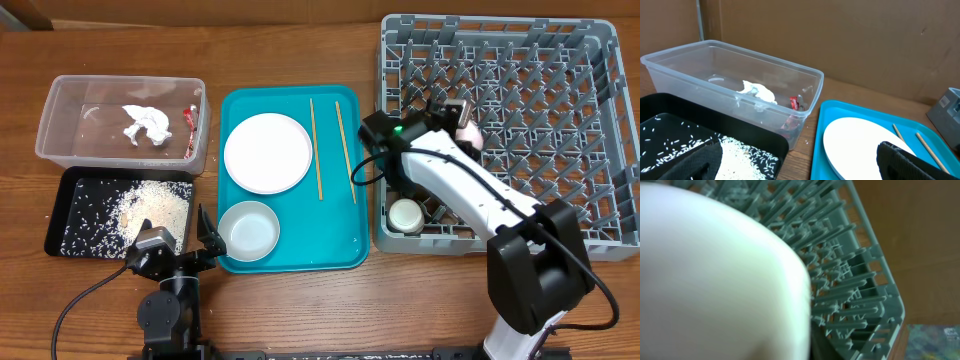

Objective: Sort waste into correct bins and load items into the dishwasher

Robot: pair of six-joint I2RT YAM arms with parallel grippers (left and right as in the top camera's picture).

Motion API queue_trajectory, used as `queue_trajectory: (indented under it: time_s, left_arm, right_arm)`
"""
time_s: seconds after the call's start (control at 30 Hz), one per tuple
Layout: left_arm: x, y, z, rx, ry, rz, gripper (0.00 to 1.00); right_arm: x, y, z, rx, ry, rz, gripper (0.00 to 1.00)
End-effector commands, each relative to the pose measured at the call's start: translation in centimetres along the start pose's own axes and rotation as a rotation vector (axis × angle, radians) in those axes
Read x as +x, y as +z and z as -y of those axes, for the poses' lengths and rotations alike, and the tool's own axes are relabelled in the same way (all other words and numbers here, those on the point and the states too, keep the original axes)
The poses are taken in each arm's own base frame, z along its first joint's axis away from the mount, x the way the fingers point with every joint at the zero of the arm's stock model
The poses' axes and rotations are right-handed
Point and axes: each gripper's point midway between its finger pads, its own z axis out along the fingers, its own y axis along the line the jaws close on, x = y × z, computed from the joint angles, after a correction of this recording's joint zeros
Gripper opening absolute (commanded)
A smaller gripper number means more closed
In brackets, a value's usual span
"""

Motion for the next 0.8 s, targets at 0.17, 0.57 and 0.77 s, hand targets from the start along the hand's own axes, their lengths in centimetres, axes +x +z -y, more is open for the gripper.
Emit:
queue_trajectory:
  time_s: [0.17, 0.57, 0.77]
  left_arm:
    - [-0.1, 0.0, -0.2, -0.006, 0.011, 0.009, 1.0]
    - [-0.1, 0.0, -0.2, -0.006, 0.011, 0.009, 1.0]
    - [-0.1, 0.0, -0.2, -0.006, 0.011, 0.009, 1.0]
  right_arm:
    - [-1.2, -8.3, -2.4, -0.247, 0.072, -0.008, 0.44]
    - [3.8, -26.2, -15.5, -1.314, -0.247, -0.309, 0.53]
    - [12.0, -26.1, -20.4, -1.41, -0.18, -0.543, 0.49]
